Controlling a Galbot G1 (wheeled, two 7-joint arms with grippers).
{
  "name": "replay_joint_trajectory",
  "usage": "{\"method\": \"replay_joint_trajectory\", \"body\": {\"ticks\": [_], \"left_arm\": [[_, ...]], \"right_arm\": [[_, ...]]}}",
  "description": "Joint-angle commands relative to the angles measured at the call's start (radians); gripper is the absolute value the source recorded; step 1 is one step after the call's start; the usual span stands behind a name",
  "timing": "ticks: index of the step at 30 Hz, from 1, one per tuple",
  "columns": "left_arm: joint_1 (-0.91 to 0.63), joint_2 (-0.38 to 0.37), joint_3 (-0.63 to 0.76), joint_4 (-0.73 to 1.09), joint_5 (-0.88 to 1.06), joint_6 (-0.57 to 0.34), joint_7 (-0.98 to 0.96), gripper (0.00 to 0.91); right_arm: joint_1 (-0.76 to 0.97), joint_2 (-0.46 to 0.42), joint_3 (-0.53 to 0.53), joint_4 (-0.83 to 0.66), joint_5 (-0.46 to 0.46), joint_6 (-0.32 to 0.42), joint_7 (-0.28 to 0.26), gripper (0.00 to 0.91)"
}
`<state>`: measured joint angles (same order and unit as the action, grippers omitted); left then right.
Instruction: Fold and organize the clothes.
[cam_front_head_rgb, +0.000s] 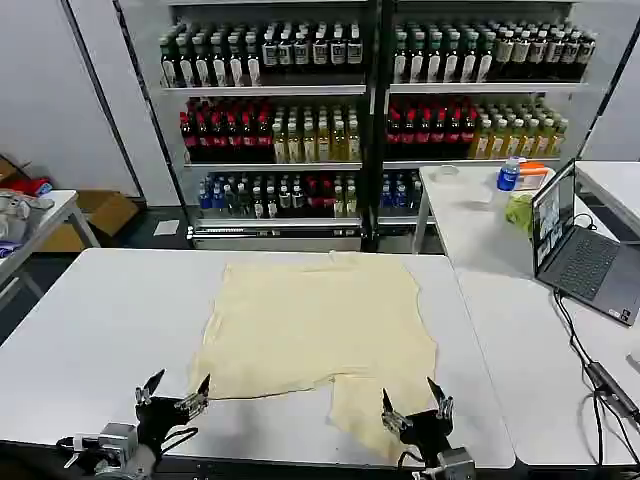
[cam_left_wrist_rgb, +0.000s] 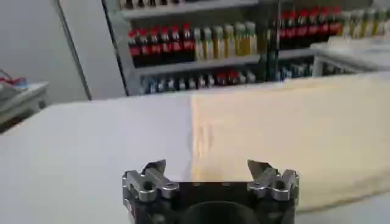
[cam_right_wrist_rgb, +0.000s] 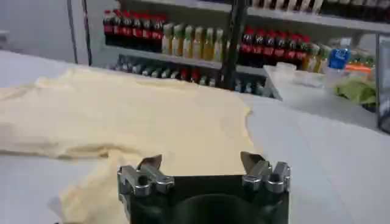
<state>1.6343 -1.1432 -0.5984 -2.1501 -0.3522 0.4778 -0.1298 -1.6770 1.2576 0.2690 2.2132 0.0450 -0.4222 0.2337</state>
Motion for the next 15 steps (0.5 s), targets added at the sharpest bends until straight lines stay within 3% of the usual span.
{"method": "replay_joint_trajectory", "body": {"ticks": [1,10,11,13,14,15], "left_arm": [[-0.013,0.007,0.016,0.053,-0.001,0.071,-0.009,0.907],[-0.044,0.009,0.032,0.082,-0.014,0.07,-0.014,0.907],[-0.045,0.009,0.034,0.084,-0.016,0.07,-0.015,0.867],[-0.05,0.009,0.037,0.089,-0.02,0.07,-0.015,0.605],[-0.051,0.009,0.037,0.09,-0.021,0.07,-0.015,0.333],[-0.053,0.008,0.039,0.093,-0.024,0.07,-0.015,0.232]], "right_arm": [[-0.031,0.001,-0.002,-0.006,-0.024,-0.012,0.001,0.907],[-0.027,0.003,-0.013,-0.028,-0.022,-0.012,0.003,0.907],[-0.026,0.004,-0.015,-0.03,-0.021,-0.012,0.003,0.907],[-0.025,0.004,-0.017,-0.034,-0.02,-0.013,0.003,0.907],[-0.024,0.004,-0.019,-0.037,-0.02,-0.013,0.003,0.907],[-0.024,0.004,-0.02,-0.039,-0.018,-0.014,0.003,0.907]]}}
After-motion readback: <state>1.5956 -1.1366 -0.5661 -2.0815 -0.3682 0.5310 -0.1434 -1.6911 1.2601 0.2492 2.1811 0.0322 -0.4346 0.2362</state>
